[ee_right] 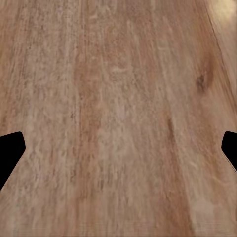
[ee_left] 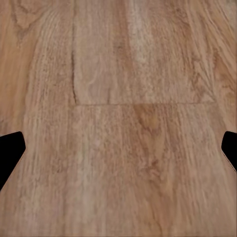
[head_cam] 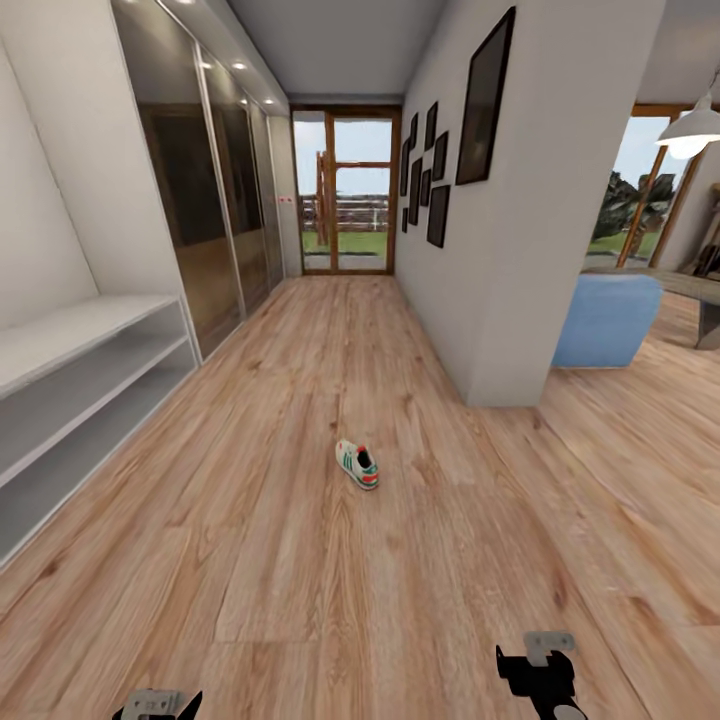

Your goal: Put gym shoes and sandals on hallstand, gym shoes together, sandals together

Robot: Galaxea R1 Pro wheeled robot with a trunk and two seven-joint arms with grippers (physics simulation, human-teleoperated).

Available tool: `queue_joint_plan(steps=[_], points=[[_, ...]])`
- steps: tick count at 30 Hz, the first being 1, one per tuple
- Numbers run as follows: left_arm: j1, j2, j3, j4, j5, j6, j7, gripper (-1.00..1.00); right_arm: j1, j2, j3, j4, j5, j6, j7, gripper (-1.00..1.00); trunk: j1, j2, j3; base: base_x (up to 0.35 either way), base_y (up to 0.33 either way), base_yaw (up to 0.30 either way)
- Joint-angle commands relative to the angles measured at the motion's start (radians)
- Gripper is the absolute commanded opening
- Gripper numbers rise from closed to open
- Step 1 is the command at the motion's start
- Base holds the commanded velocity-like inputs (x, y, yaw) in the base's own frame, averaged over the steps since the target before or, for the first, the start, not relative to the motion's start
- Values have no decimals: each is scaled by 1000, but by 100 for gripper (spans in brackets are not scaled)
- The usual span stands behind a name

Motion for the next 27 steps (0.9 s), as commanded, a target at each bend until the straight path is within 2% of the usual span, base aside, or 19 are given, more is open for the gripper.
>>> queue_joint_plan(steps=[1,21,27], points=[[-1,0,3,1,10,1,-10,100,-1,0,4,1,4,-2,-6,100,0,0,-1,339,0,0],[-1,0,3,1,10,1,-10,100,-1,0,4,1,4,-2,-6,100,0,0,-1,339,0,0],[-1,0,3,1,10,1,-10,100,-1,0,4,1,4,-2,-6,100,0,0,-1,339,-9,94]])
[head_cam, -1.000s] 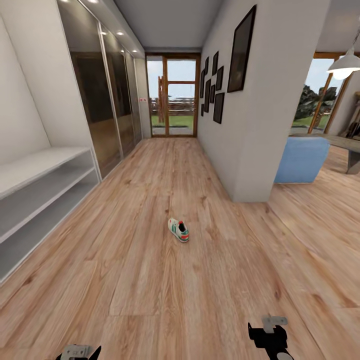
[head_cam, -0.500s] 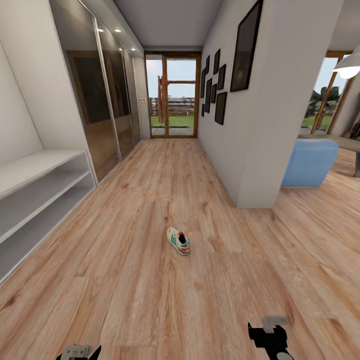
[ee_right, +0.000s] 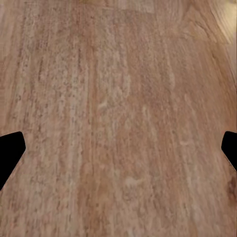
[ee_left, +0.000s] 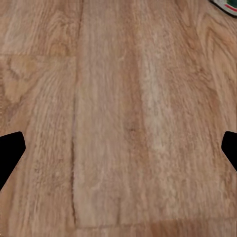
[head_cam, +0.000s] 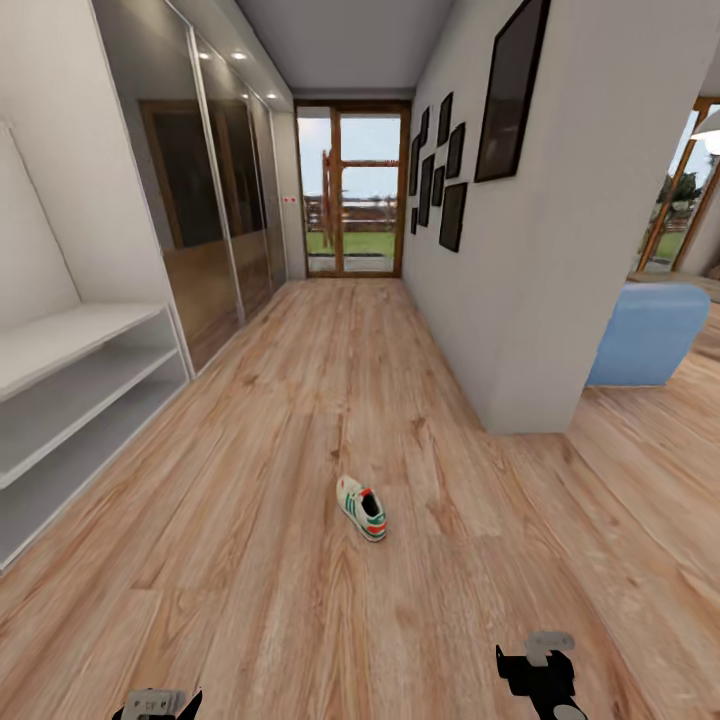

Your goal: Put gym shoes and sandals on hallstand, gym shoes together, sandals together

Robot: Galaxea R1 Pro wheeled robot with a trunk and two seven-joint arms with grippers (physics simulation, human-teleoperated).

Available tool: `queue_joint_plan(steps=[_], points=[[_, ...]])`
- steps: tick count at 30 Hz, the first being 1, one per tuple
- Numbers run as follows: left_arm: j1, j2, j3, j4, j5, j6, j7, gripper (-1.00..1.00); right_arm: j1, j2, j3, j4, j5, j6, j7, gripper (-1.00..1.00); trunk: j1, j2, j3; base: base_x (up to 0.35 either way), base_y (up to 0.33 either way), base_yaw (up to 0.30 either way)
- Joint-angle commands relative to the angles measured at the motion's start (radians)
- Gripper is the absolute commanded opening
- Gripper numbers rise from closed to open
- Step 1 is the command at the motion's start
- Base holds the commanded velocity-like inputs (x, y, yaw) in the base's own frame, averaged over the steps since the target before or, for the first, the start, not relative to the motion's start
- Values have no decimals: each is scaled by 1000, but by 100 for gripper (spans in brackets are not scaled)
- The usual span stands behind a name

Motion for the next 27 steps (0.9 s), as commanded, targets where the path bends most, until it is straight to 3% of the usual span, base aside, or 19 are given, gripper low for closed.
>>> queue_joint_plan(steps=[1,17,27], points=[[-1,0,3,1,10,0,-10,100,0,0,4,1,3,-2,-6,100,0,0,-1,320,-91,241],[-1,0,3,1,10,0,-10,100,0,0,4,1,3,-2,-6,100,0,0,-1,283,-140,269],[-1,0,3,1,10,0,-10,100,0,0,4,1,2,-2,-6,100,0,0,-1,55,-231,120]])
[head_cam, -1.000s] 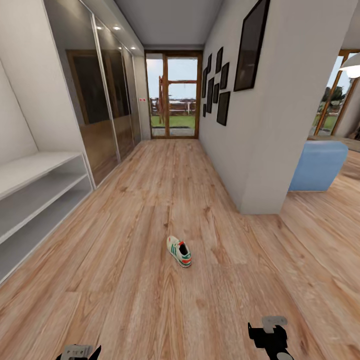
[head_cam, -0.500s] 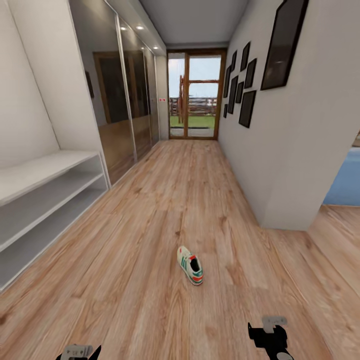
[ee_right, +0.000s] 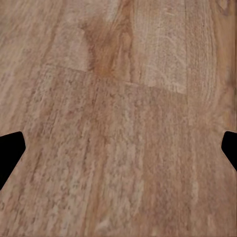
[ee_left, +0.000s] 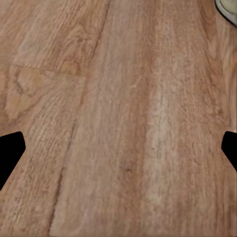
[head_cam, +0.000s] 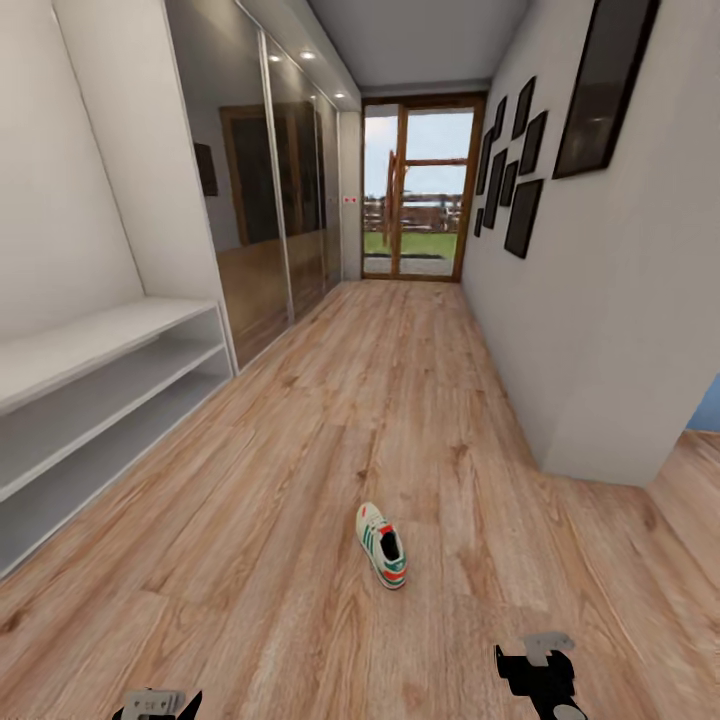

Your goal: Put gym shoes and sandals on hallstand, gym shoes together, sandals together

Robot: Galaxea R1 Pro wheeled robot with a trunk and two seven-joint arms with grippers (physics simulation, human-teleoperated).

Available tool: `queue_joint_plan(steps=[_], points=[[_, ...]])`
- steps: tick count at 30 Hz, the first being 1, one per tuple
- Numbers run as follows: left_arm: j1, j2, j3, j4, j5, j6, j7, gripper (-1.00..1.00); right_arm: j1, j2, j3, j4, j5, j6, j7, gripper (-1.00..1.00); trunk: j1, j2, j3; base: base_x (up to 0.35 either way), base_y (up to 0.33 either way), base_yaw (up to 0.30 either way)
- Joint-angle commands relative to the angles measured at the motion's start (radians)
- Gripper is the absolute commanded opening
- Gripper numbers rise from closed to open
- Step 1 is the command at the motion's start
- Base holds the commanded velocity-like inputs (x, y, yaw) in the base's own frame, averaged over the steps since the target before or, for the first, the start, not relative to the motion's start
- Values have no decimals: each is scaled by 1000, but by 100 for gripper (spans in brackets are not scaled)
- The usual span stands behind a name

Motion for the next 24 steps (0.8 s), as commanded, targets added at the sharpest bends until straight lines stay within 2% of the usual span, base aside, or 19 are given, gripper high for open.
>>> queue_joint_plan(steps=[1,7,13,20,24], points=[[-1,0,3,1,10,1,-10,100,0,0,4,1,4,-1,-5,100,0,0,-1,5,-241,12],[-1,0,3,1,10,1,-10,100,0,0,4,1,4,-1,-5,100,0,0,-1,2,-202,6],[-1,0,3,1,10,1,-10,100,0,4,4,0,4,-1,-6,100,0,0,-1,0,-54,21],[-1,0,3,1,10,1,-10,100,0,35,3,-1,4,-1,-9,100,0,0,-1,0,-10,183],[-1,0,3,1,10,2,-10,100,0,38,2,-1,4,-1,-9,100,0,0,-1,0,-2,96]])
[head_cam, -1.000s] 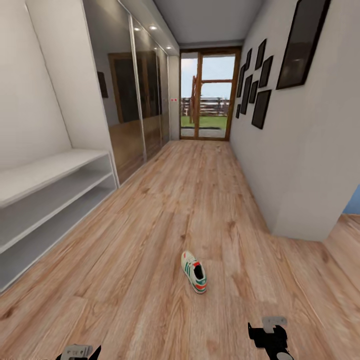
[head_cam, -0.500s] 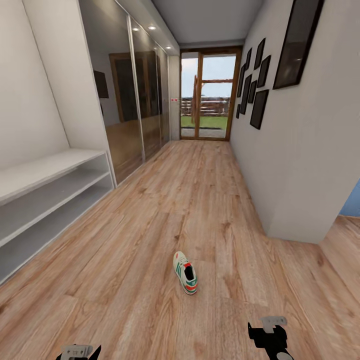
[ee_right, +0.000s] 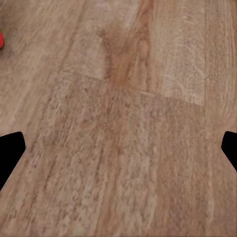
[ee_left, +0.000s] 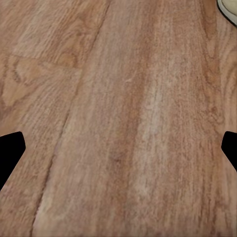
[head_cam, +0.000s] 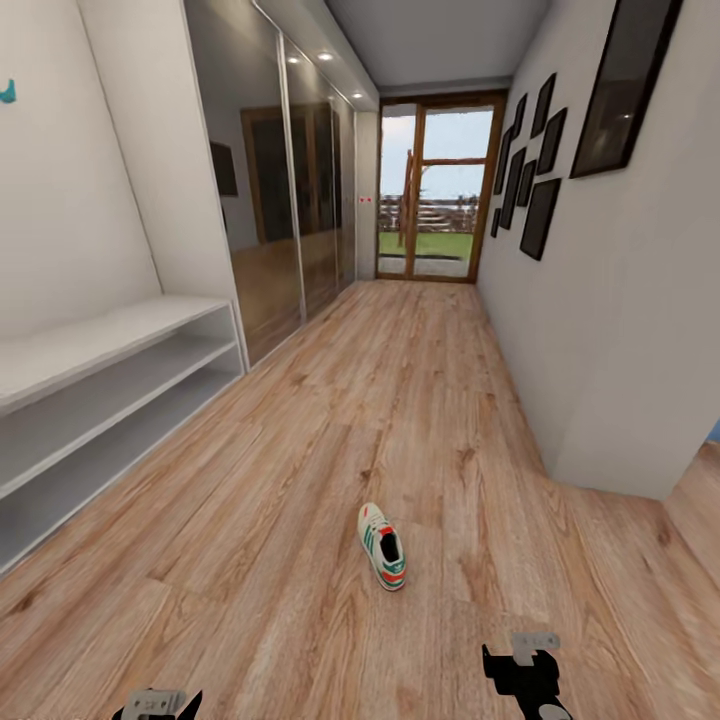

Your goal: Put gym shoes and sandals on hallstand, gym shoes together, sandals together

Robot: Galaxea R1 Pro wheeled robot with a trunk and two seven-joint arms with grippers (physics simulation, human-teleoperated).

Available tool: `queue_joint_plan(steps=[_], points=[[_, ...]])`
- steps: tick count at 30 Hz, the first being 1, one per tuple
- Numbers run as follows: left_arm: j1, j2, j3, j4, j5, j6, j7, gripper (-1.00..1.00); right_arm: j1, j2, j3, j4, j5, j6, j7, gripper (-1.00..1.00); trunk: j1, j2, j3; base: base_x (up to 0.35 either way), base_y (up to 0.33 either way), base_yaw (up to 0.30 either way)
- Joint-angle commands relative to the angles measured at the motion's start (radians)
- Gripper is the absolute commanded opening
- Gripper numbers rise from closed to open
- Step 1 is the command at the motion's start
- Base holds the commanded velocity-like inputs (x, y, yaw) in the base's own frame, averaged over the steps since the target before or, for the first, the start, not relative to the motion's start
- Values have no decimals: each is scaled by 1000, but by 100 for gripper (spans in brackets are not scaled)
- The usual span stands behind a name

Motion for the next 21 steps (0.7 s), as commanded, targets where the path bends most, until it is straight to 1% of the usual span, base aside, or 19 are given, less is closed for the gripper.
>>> queue_joint_plan(steps=[1,8,10,11,13,17,21], points=[[-1,0,3,1,10,1,-10,100,-1,1,4,1,4,-2,-6,100,0,0,-1,0,-1,43],[-1,0,3,1,10,1,-10,100,-1,-3,4,3,6,-3,-5,100,0,0,-1,0,0,20],[-2,-11,11,12,22,6,0,100,-3,8,7,-8,6,-6,7,100,0,0,-1,0,0,0],[4,-6,14,18,27,0,-4,100,-3,14,7,-14,5,-10,12,100,0,0,-1,0,0,0],[11,-6,14,26,27,-7,-4,100,-3,25,7,-25,5,-10,13,100,0,0,-1,0,0,0],[34,6,22,46,33,-29,-12,100,-3,28,5,-19,5,-19,4,100,0,0,-1,0,0,0],[49,12,26,56,49,-40,-15,100,-3,33,3,-35,5,-28,-1,100,0,0,-1,0,0,0]])
